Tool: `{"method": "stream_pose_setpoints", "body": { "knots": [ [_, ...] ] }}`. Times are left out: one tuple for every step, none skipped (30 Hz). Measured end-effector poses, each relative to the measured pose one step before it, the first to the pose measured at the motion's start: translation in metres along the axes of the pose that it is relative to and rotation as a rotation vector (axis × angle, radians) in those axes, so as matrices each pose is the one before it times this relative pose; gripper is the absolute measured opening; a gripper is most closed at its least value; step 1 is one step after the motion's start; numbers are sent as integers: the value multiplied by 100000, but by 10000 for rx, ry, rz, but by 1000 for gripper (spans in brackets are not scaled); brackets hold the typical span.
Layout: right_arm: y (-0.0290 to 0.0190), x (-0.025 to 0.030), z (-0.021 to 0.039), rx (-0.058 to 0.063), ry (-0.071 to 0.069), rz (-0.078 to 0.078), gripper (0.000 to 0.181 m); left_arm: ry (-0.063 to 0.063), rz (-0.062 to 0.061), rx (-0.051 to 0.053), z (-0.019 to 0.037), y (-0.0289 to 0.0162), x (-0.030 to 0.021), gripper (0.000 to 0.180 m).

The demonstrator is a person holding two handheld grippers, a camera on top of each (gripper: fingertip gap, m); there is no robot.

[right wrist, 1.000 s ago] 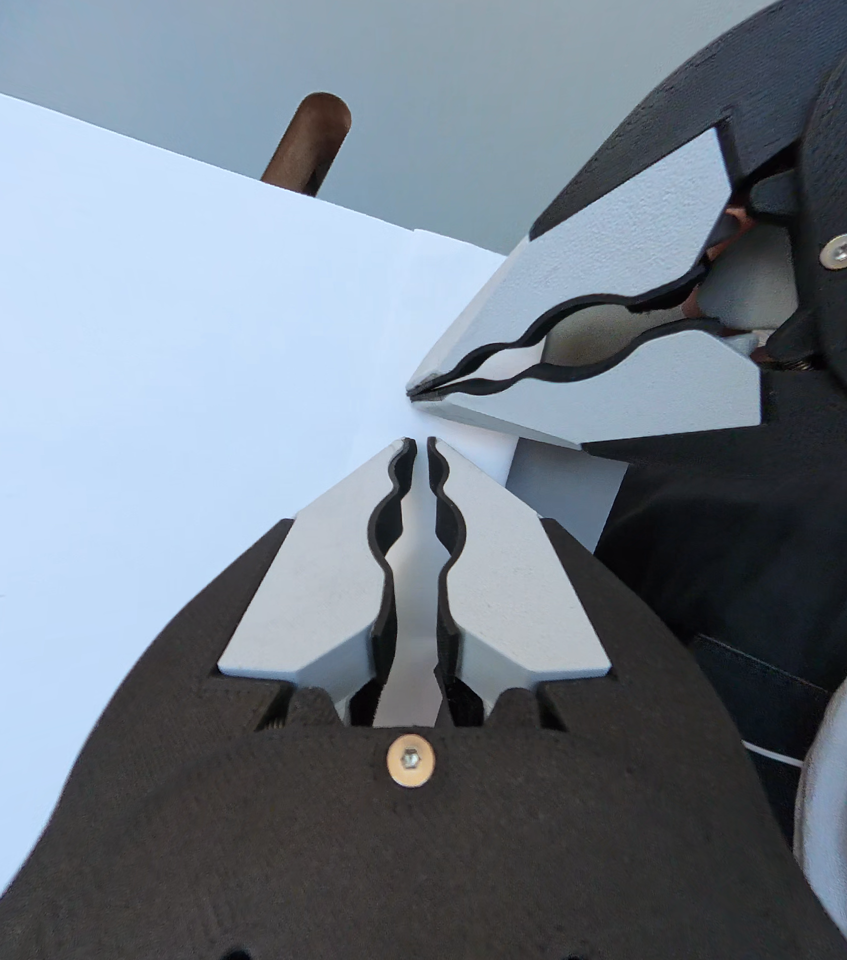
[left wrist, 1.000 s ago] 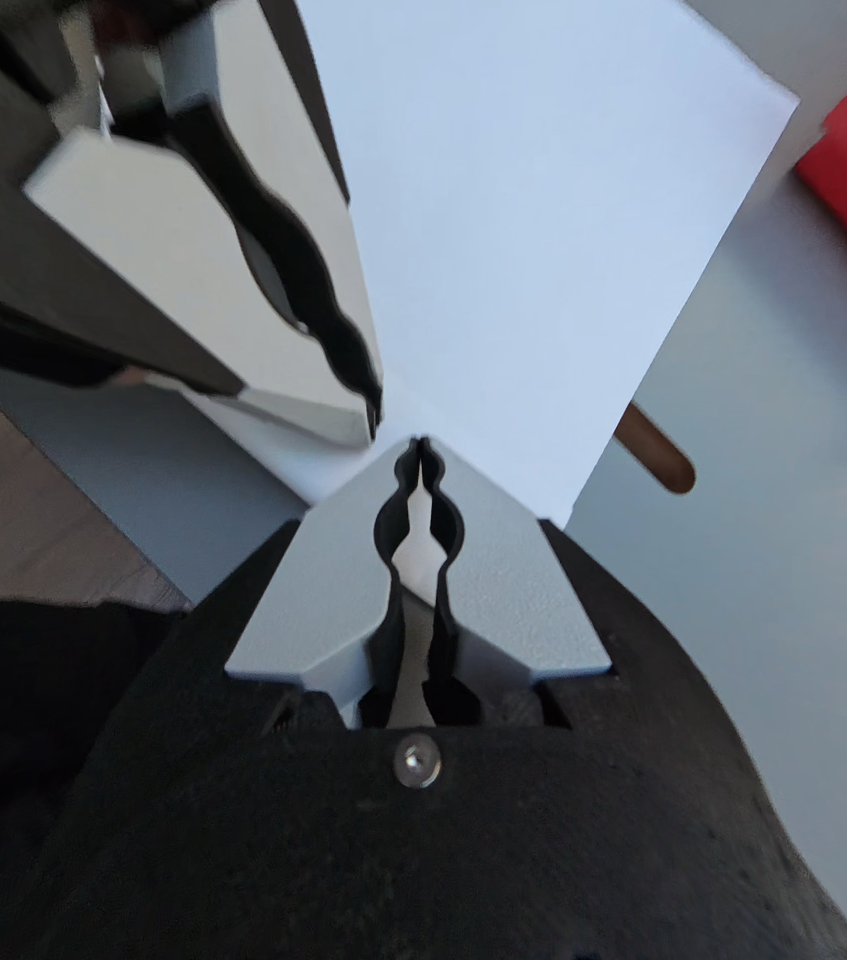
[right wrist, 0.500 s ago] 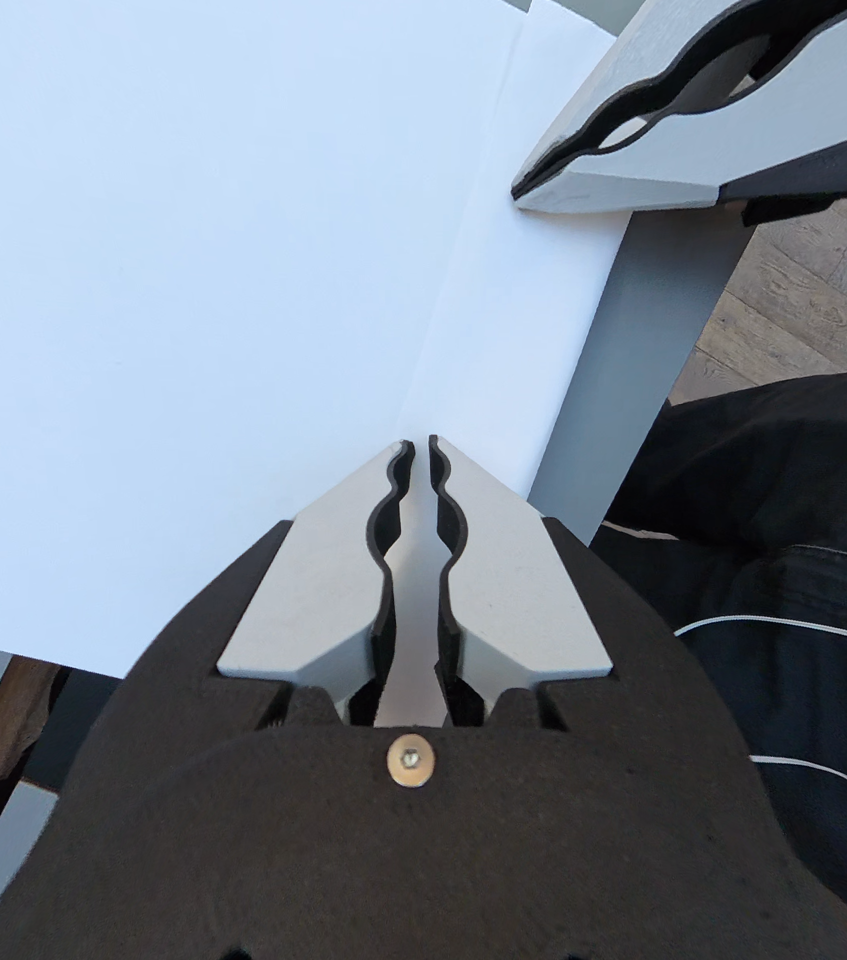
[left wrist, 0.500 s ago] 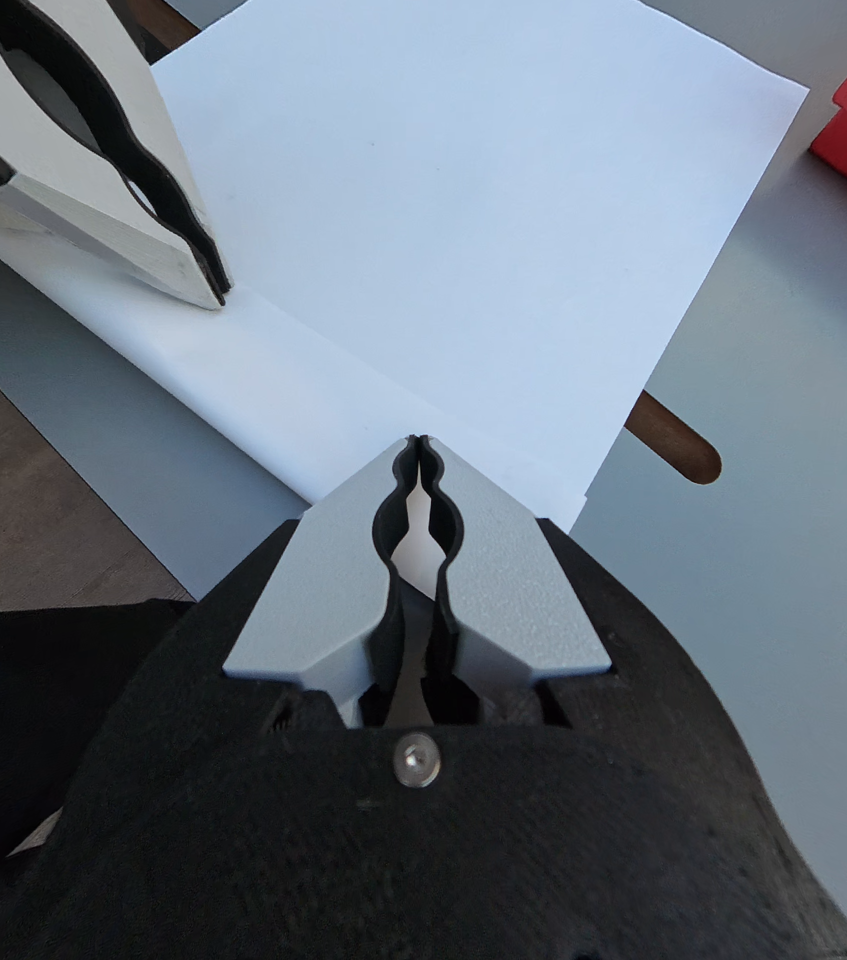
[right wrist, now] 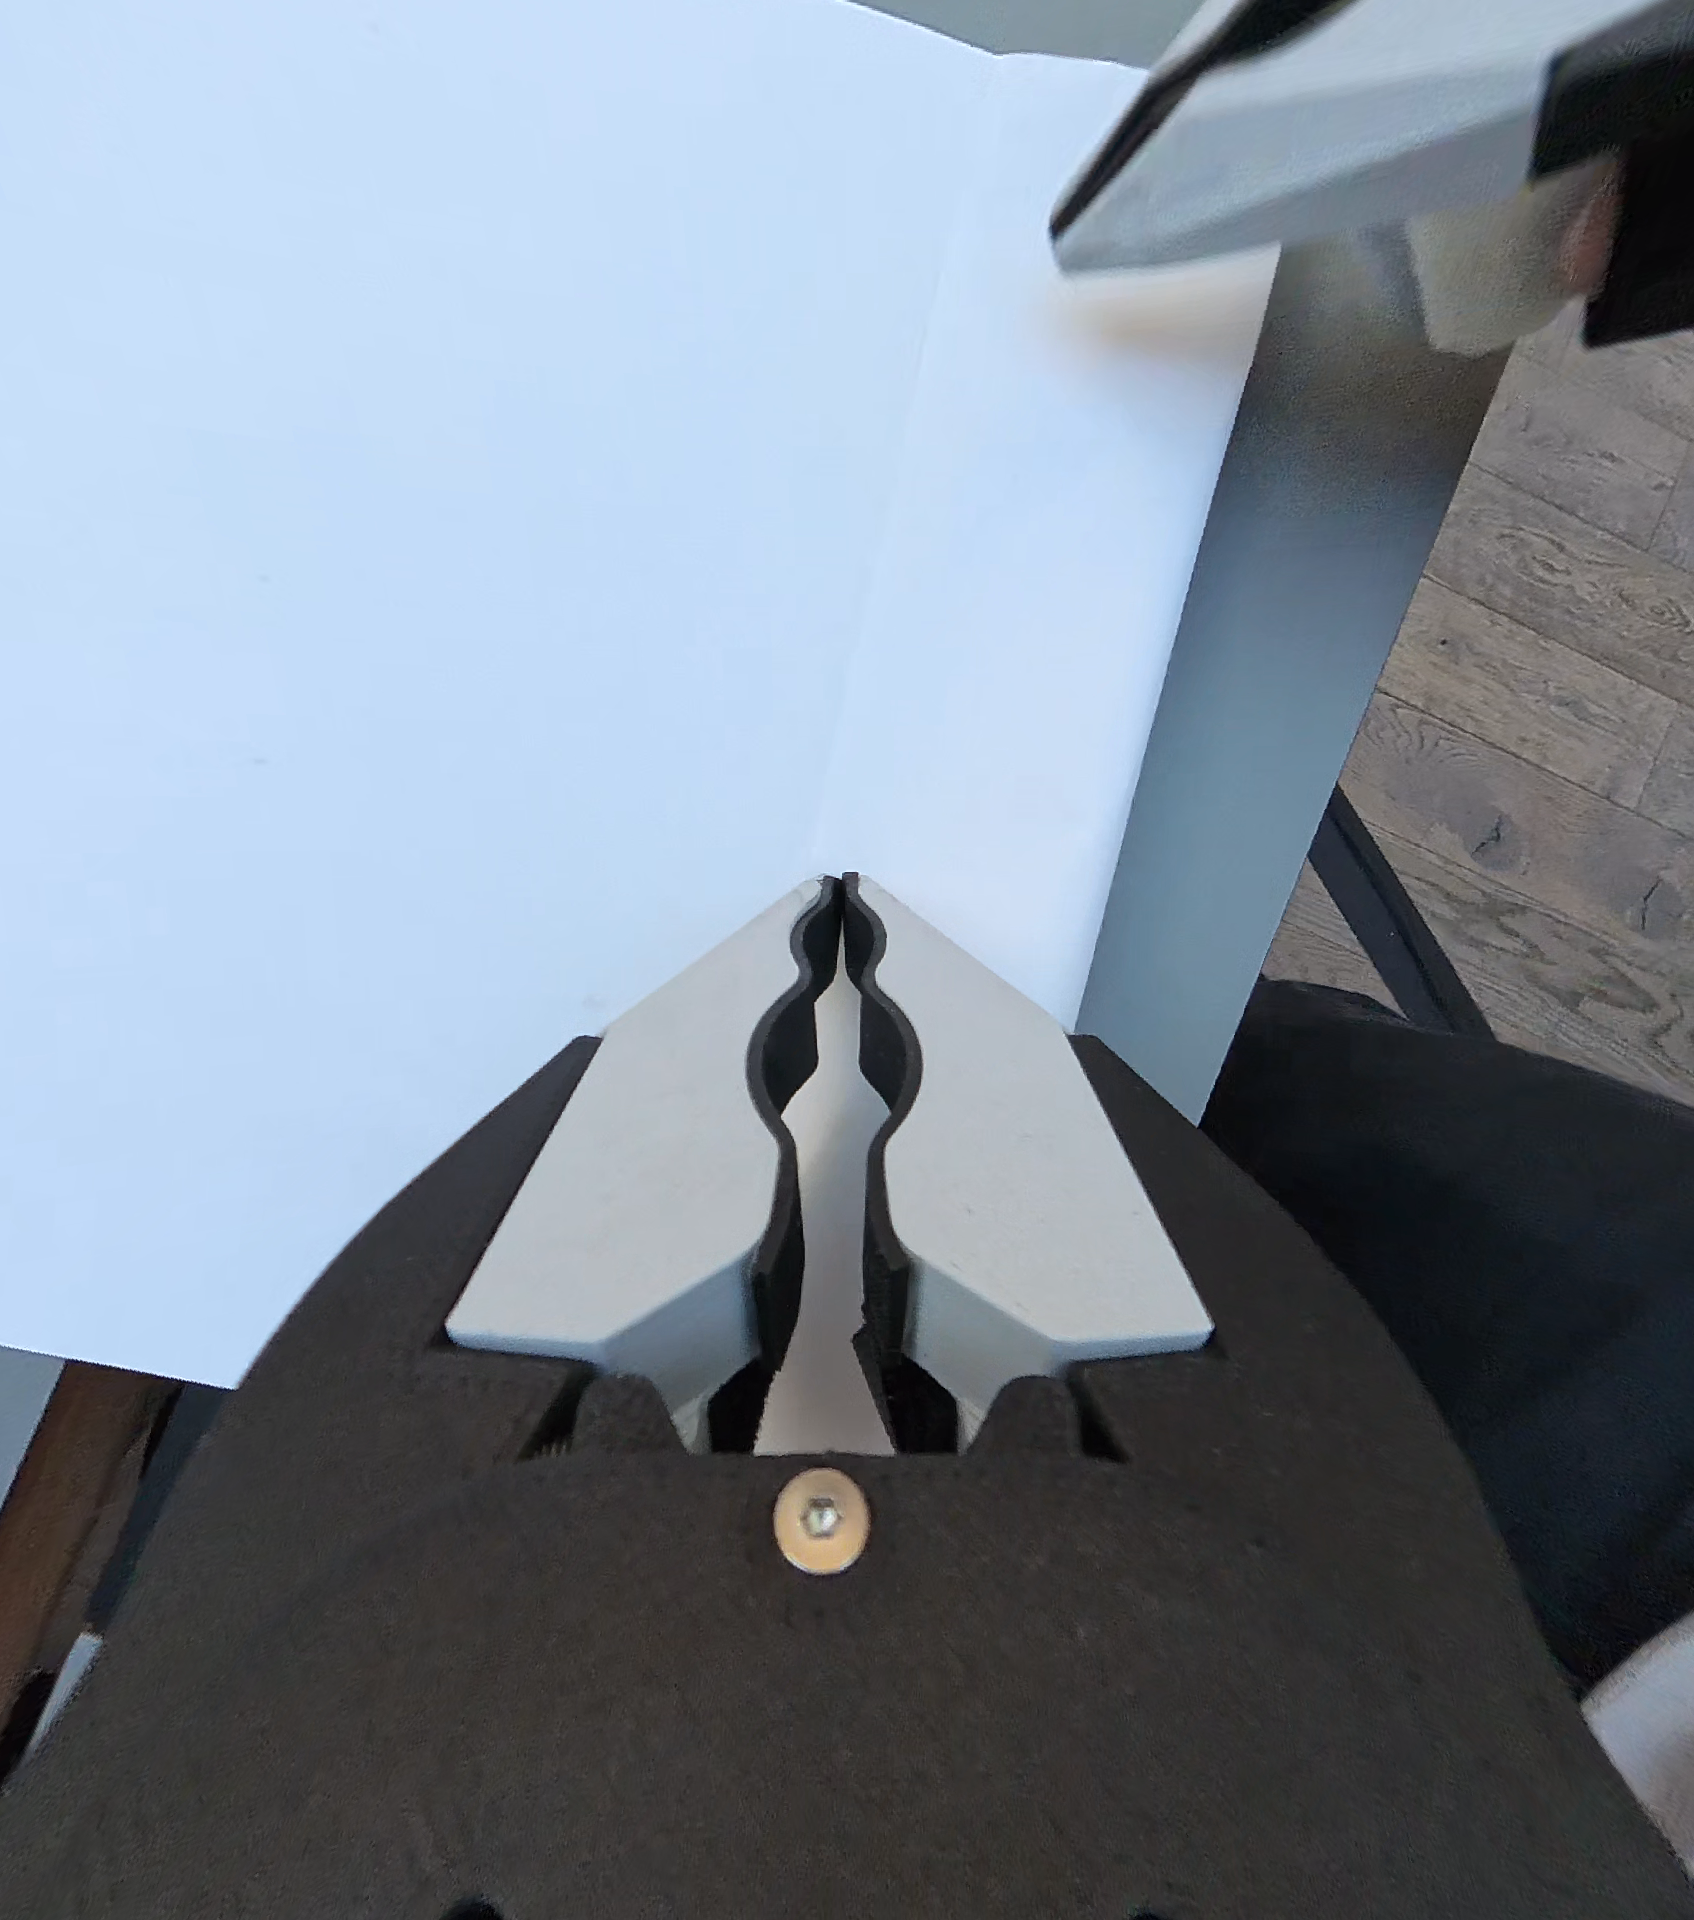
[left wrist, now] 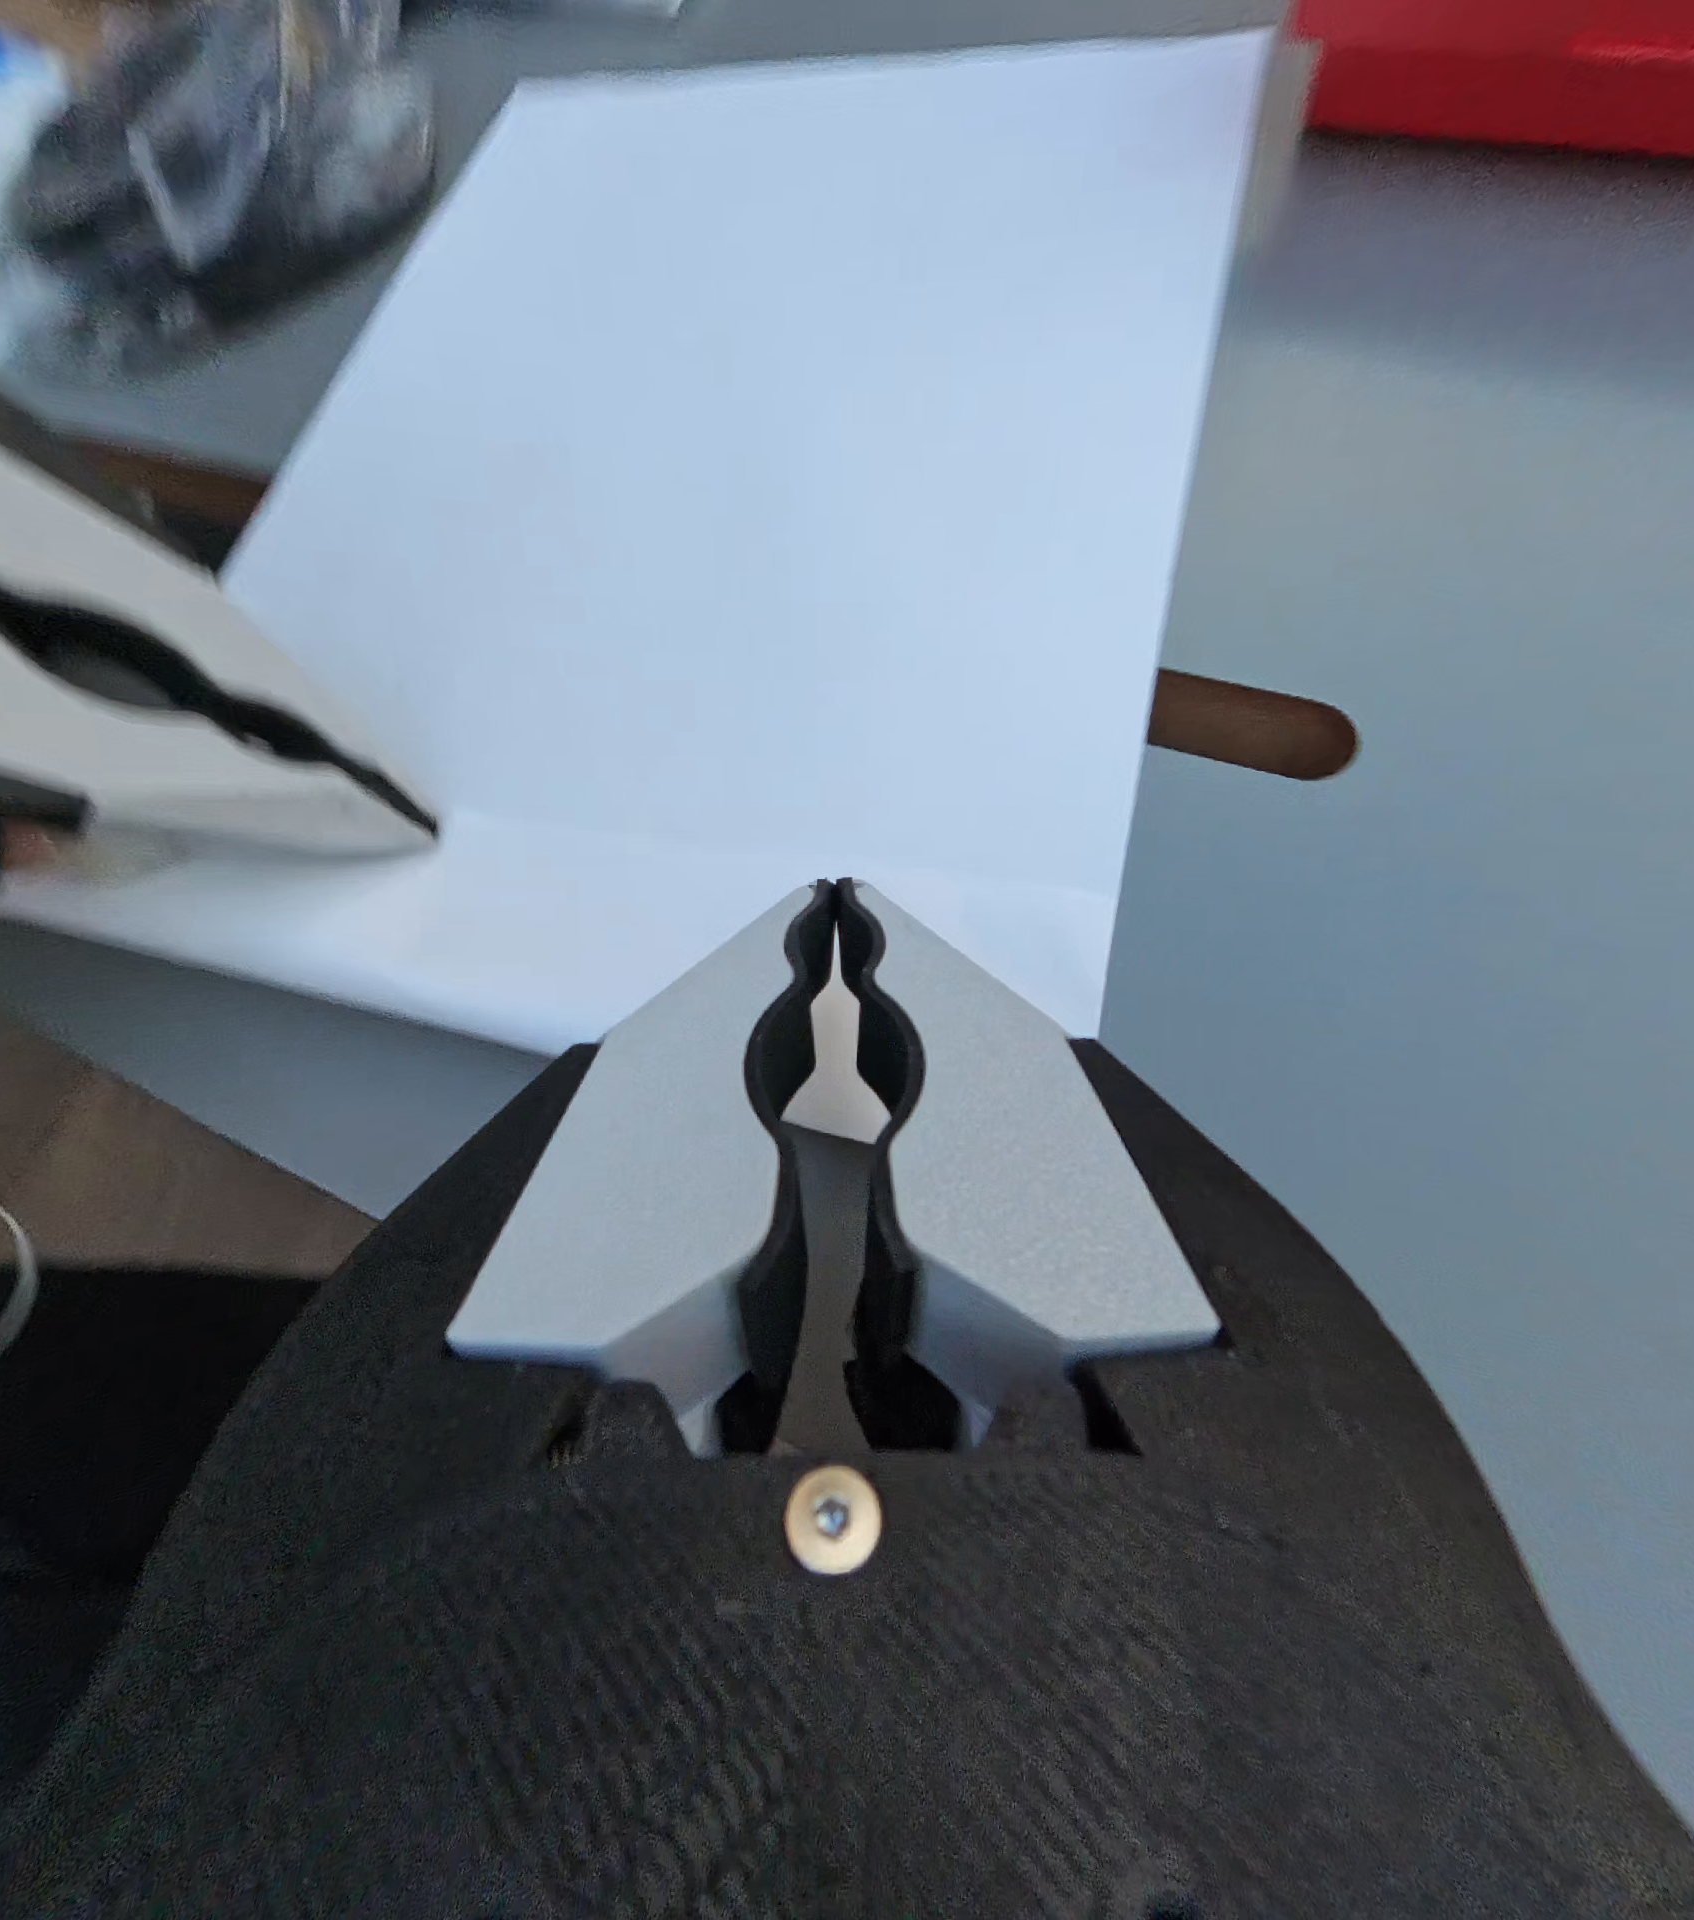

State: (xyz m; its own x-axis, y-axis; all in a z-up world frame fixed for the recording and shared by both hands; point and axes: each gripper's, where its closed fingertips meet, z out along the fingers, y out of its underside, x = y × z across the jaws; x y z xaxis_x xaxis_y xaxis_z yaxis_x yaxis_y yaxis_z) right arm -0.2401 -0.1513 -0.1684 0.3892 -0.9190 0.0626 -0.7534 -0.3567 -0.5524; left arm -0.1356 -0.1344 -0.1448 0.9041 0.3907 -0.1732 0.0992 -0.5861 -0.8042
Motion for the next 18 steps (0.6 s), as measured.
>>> {"method": "stream_pose_setpoints", "body": {
  "knots": [
    [0, 0, -1, 26, -61, 239, 0, 437, 1585, 895, -1126, -1118, 445, 0],
    [9, 3, 4, 10, -99, 261, 0, 527, 1931, 779, -1157, -690, 479, 0],
    [4, 4, -3, 18, -85, 234, 0, 292, 2142, 635, -981, -118, 134, 0],
    [-15, 7, -1, 44, -27, -48, 0, -60, 2075, 471, -710, 443, -303, 0],
    [-10, -1, -4, 41, 17, -149, 0, -70, 1796, 329, -429, 877, -136, 0],
    [-10, 4, -6, 46, 42, -36, 0, -20, 1336, 304, -211, 927, 163, 0],
    [8, -7, -4, 31, 47, -5, 0, -4, 813, 91, 37, 887, 290, 0],
    [0, 18, 2, 35, 41, 11, 0, 180, 428, -1, 154, 597, 574, 0],
    [-9, 3, -7, 42, 36, 19, 0, 257, 65, 121, 194, 98, 580, 0],
    [8, -3, -8, 45, 34, 12, 0, 264, -16, 48, 264, -17, 476, 0],
    [0, 12, -5, 53, 20, -22, 0, 178, 82, -107, 346, 108, 258, 0],
    [-11, 6, -4, 39, -1, -10, 0, 43, 139, -81, 335, 38, -36, 0],
    [-1, -6, -2, 16, -24, 53, 0, -62, 172, 97, 205, -269, -261, 0],
    [8, 10, -1, -3, -52, 94, 0, 69, 90, 101, 158, -375, -71, 0],
    [4, 7, 3, -12, -65, 128, 0, 205, -7, 11, 164, -289, 219, 0],
    [-6, 11, -4, -15, -53, 117, 0, 228, -37, 79, 104, -364, 376, 0],
    [-1, 4, 6, -19, -25, 67, 0, 103, 81, 68, 110, -218, 276, 0],
    [6, 4, -12, -14, 0, -3, 0, 45, 239, -233, 187, 293, 292, 0]
  ]
}}
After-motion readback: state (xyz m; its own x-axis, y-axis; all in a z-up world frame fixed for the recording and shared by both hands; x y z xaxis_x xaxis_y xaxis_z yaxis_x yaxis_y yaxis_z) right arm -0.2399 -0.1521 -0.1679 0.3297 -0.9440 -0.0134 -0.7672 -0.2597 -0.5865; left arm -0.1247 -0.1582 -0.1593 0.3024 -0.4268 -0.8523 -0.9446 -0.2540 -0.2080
